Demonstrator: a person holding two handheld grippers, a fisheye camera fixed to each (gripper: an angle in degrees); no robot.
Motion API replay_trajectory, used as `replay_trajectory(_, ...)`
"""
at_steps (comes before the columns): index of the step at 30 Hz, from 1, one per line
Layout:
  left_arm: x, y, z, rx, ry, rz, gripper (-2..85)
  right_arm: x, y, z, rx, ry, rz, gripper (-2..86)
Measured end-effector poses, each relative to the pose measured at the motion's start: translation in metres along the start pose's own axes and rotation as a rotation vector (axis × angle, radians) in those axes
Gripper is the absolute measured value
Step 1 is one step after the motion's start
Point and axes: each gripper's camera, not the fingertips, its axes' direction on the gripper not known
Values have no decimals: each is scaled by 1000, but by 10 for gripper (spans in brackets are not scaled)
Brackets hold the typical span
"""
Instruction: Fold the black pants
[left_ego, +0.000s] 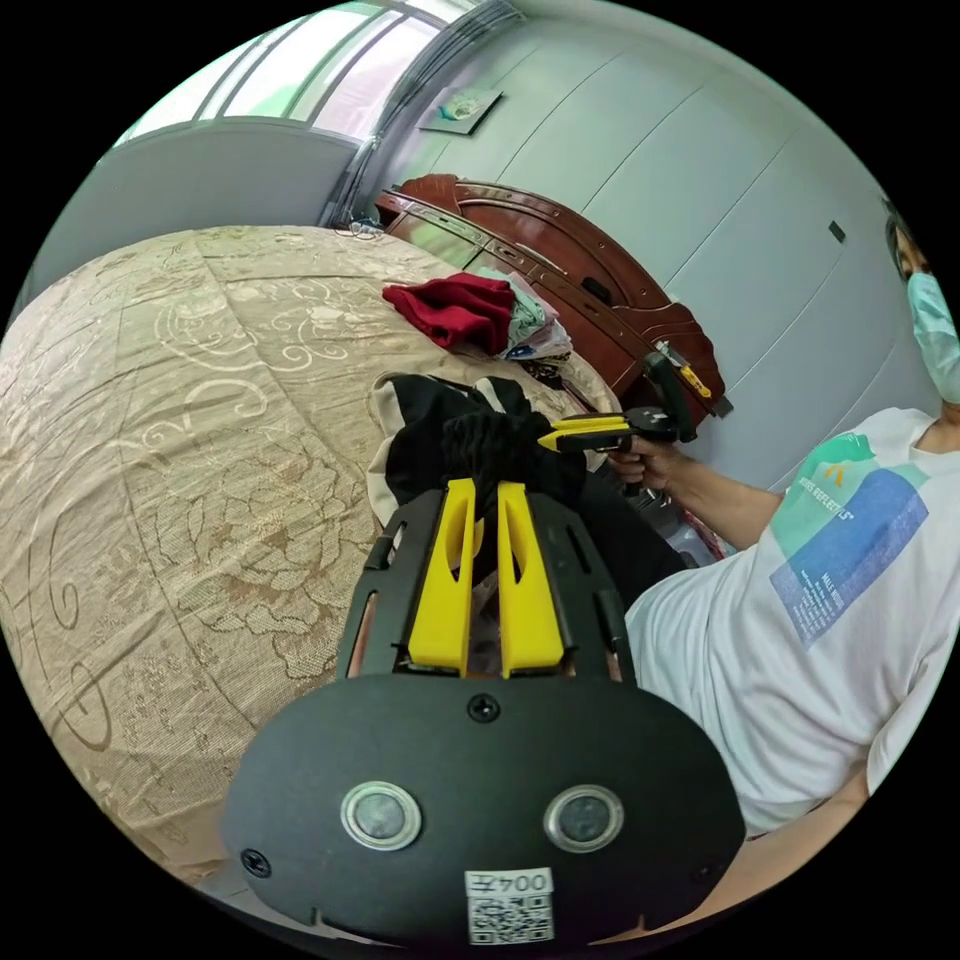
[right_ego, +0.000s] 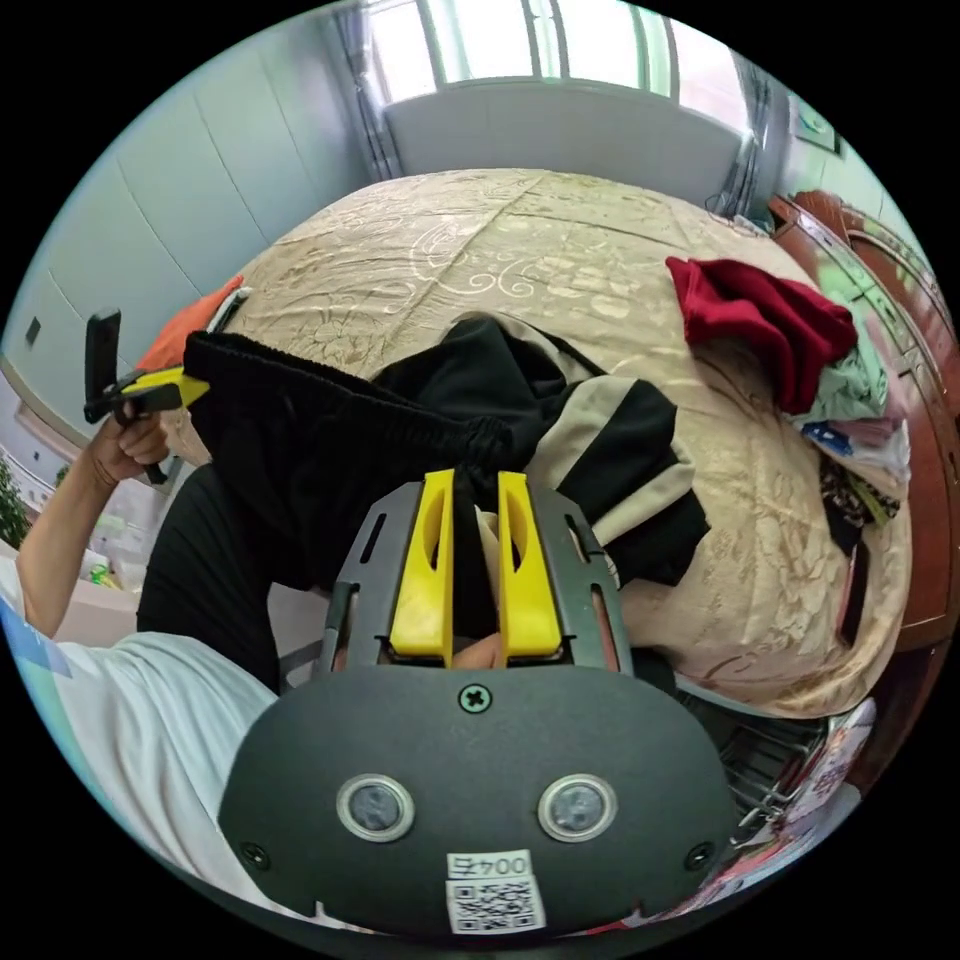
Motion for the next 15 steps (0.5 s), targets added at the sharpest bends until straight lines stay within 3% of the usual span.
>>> replay_trajectory(3, 27, -9, -15, 10, -17, 57, 22, -2, -14, -16, 9, -66, 3, 88)
replay_trajectory(9, 58, 3, -21, -46, -25, 44, 21, 13, -47, 9, -149, -287, 110, 112)
replay_trajectory(13, 68, 4, -38, 25, -24, -38, 21, -6, -62, -17, -111, -212, 25, 59)
replay_trajectory(15, 78, -8, -52, 57, -65, -44, 21, -14, -87, -81, 12, -131, -18, 48)
